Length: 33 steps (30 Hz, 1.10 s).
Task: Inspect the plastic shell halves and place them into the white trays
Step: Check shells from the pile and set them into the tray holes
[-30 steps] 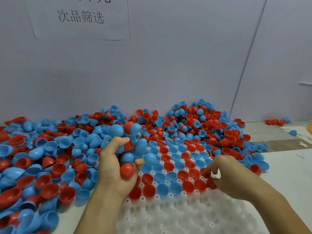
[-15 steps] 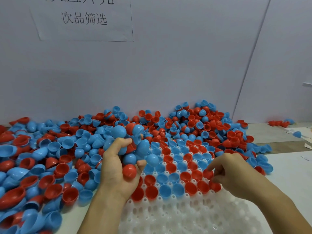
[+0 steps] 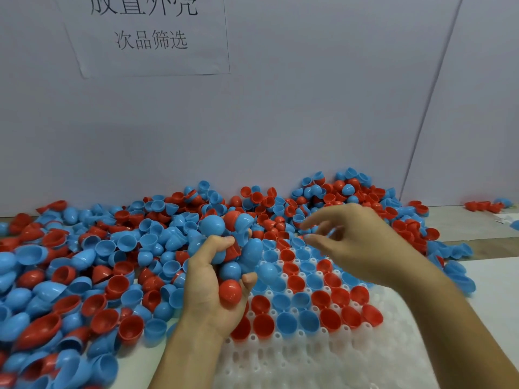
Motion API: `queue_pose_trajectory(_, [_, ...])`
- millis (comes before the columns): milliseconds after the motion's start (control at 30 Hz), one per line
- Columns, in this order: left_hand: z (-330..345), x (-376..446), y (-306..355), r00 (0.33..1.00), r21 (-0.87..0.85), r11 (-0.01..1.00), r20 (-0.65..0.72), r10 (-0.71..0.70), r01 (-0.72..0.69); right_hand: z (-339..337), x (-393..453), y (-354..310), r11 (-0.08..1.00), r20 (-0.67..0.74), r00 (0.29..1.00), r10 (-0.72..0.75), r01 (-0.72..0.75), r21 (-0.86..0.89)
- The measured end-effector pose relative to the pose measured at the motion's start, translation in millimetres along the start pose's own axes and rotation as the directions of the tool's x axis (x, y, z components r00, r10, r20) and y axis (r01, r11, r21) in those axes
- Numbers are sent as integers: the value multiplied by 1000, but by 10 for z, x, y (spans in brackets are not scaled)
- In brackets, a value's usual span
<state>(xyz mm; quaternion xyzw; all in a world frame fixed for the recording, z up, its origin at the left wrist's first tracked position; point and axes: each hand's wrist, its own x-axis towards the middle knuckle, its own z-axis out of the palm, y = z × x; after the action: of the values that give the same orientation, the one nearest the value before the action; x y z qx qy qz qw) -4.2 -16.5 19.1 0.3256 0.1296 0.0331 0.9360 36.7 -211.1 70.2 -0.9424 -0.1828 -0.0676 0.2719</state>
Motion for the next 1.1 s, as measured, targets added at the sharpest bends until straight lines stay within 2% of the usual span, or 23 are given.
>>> queue_pose_trajectory(67, [3,1,3,1000,11,1000,20,-8,8,190,45,-209,984,32,998,-53,47,172])
queue_pose_trajectory(133, [3,5,7,998,12,1000,52,-23,22,419,44,-302,962,35,996,-80,68,265])
queue_pose_trajectory(233, [11,10,-8,995,33,999,94,-43,40,631,28,-274,928,-19,999,-38,42,369])
queue_pose_trajectory(333, [16,20,-37,997,54,998,74,-34,30,652,21,-194,883,-109,994,20,34,469])
queue_pose_trajectory(433, [15,27,-40,999,55,998,38,-14,12,635,12,-153,788,-173,983,65,56,614])
queue_pose_trajectory(533, [2,35,-29,1000,48,999,23,-14,13,636,-9,-166,658,-152,982,109,44,752])
queue_pose_trajectory(833, [-9,51,-14,1000,48,999,31,-4,2,658,-1,-106,527,-35,981,191,-72,847])
queue_pose_trajectory(967, [-17,62,-5,1000,33,999,18,4,-4,653,10,-73,591,-35,968,250,-124,797])
queue_pose_trajectory(1033, [-23,67,-6,1000,26,1000,15,2,-2,645,4,-46,686,-38,965,259,-156,710])
queue_pose_trajectory(1100, [-30,68,-3,1000,16,1000,12,-1,1,613,-17,17,815,-59,964,258,-185,549])
